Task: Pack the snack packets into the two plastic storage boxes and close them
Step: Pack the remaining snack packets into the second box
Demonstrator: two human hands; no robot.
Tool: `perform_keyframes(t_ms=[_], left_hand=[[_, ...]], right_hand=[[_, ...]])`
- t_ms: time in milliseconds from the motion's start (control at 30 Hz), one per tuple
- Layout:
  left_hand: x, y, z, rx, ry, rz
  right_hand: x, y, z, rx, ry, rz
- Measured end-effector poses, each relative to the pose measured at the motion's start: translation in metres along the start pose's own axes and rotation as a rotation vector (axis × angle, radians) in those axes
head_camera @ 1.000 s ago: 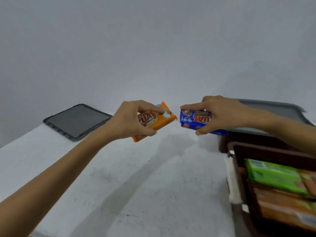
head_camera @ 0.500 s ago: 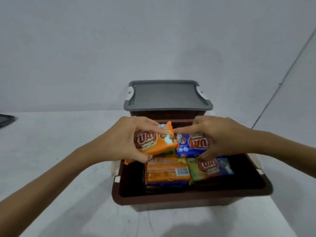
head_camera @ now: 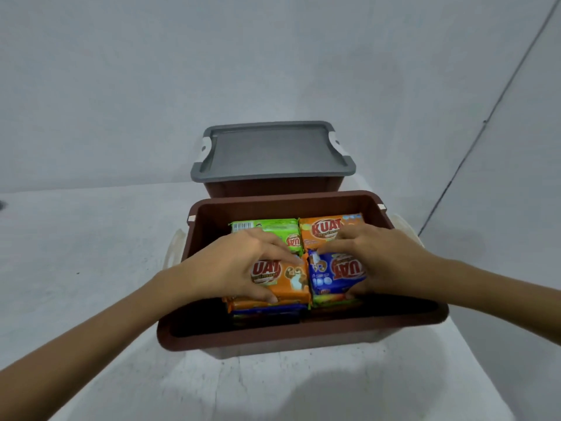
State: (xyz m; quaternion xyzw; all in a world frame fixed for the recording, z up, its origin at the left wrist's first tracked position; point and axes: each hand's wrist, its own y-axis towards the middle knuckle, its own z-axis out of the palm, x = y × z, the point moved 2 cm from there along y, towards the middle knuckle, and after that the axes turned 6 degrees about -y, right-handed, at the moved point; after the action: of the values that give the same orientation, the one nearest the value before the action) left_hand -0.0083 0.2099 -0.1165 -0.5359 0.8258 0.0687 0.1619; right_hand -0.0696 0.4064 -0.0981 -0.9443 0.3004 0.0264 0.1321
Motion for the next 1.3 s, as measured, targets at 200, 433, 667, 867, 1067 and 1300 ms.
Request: perform_keyframes(t_ms=[200, 433, 667, 867, 1067, 1300], left_hand=[[-0.004, -0.001, 0.009, -0.069, 0.108, -0.027], [-0.005, -0.003, 0.010, -0.115, 0.147, -0.053], [-0.001, -0.002, 0.009, -0.133, 0.129, -0.024], [0.016, -0.010, -0.016, -0.280, -0.049, -0.064], [0.044, -0.036, -0.047, -0.453, -0.087, -0.139], [0.109, -0.130, -0.078, -0.708, -0.115, -0.388]], right_hand=[[0.004, 0.000, 0.000, -0.003, 0.002, -0.009], [0.013, 0.001, 0.000, -0.033, -0.055, -0.048], [0.014, 0.009, -0.006, 0.019, -0.037, -0.069], [0.020, 0.025, -0.037, -0.100, 0.032, -0.071], [0.046, 0.068, -0.068, -0.283, 0.086, -0.122], [0.121, 0.153, -0.111, -0.482, 0.170, -0.300]])
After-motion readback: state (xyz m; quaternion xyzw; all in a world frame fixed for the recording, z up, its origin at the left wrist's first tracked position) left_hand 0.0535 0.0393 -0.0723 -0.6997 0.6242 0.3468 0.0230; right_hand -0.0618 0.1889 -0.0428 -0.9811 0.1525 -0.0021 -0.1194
